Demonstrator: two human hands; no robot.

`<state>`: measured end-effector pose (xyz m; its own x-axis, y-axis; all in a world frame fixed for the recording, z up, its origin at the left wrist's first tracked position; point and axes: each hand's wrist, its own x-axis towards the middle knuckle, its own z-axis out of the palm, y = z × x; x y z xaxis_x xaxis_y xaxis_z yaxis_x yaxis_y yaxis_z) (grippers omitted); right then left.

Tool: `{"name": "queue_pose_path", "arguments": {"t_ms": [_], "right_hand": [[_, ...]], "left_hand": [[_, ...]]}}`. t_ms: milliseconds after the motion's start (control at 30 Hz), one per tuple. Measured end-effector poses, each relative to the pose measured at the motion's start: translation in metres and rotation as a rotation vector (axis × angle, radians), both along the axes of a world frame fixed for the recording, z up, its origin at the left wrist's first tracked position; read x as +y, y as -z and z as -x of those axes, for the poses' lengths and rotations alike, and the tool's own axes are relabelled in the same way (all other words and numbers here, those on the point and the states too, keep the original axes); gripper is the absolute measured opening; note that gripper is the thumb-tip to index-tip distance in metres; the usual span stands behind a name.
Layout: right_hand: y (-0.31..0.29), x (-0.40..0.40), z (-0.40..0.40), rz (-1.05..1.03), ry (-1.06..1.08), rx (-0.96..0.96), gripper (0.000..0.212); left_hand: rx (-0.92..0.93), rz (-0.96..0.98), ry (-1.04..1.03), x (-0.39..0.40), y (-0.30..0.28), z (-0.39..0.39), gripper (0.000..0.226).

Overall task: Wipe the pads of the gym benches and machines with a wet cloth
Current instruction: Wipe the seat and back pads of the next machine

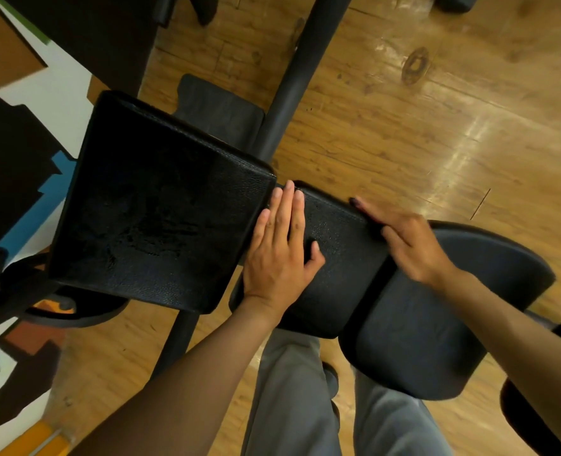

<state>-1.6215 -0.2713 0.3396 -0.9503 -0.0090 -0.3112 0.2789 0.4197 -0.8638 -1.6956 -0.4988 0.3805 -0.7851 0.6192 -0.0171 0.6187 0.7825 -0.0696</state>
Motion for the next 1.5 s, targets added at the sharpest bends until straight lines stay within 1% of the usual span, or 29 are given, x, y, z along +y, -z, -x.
{"name": "queue_pose_path", "arguments": {"t_ms": [67, 133, 300, 367, 433, 567, 633, 700, 867, 933, 1000, 1067, 1133, 1167, 1267, 1333, 1433, 1500], "right_hand": [[0.002, 0.009, -0.017, -0.045, 0.036, -0.088, 0.068], [-0.003, 0.002, -0.007, -0.059, 0.046, -0.097, 0.070], [-0.033, -0.048, 0.074, -0.017, -0.017, 0.062, 0.065], [-0.039, -0.055, 0.084, 0.009, -0.017, 0.086, 0.063], [-0.033, -0.048, 0.066, -0.015, -0.015, 0.079, 0.065], [-0.017, -0.006, -0.004, -0.237, 0.008, -0.079, 0.069], [-0.014, 0.001, -0.015, -0.311, -0.030, -0.134, 0.069], [-0.016, -0.006, 0.001, -0.294, -0.067, -0.098, 0.068], [-0.034, -0.038, 0.075, -0.260, -0.197, 0.071, 0.067], [-0.034, -0.033, 0.078, -0.283, -0.247, 0.114, 0.066], [-0.026, -0.016, 0.059, -0.356, -0.268, 0.083, 0.063], [-0.018, 0.003, 0.031, -0.427, -0.248, -0.017, 0.060], [-0.017, 0.009, 0.013, -0.449, -0.236, -0.103, 0.061], [-0.017, 0.007, 0.013, -0.435, -0.238, -0.106, 0.063], [-0.027, -0.011, 0.040, -0.337, -0.245, -0.007, 0.071], [-0.035, -0.022, 0.066, -0.298, -0.273, 0.097, 0.067], [-0.033, -0.017, 0.082, -0.367, -0.326, 0.211, 0.054], [-0.028, -0.004, 0.073, -0.417, -0.325, 0.200, 0.056]], "left_hand": [[-0.001, 0.003, 0.005, 0.000, 0.001, 0.000, 0.077], [0.005, 0.011, 0.003, 0.000, 0.001, 0.000, 0.077], [0.017, 0.008, 0.009, 0.001, 0.002, 0.000, 0.080], [0.020, 0.007, 0.007, 0.001, 0.001, 0.000, 0.080], [0.010, -0.005, 0.010, 0.001, 0.000, 0.000, 0.078], [-0.011, -0.022, 0.003, 0.000, 0.001, 0.000, 0.076], [-0.006, -0.018, 0.003, 0.000, 0.001, 0.000, 0.077], [-0.003, -0.020, 0.001, 0.001, 0.000, 0.000, 0.077], [0.011, -0.013, -0.002, 0.002, 0.002, -0.001, 0.080], [0.009, -0.018, 0.004, 0.002, 0.002, 0.000, 0.080], [0.010, -0.020, 0.004, 0.001, 0.002, 0.000, 0.078], [0.010, -0.033, 0.001, 0.000, 0.002, 0.000, 0.078], [0.014, -0.037, 0.001, 0.001, 0.003, 0.000, 0.078], [0.014, -0.036, -0.002, 0.001, 0.003, 0.000, 0.078], [0.014, -0.036, -0.007, 0.002, 0.003, -0.001, 0.078], [0.017, -0.039, -0.012, 0.003, 0.003, 0.000, 0.079], [0.022, -0.050, -0.009, 0.003, 0.004, 0.001, 0.079], [0.024, -0.043, -0.011, 0.002, 0.004, 0.001, 0.078]]}}
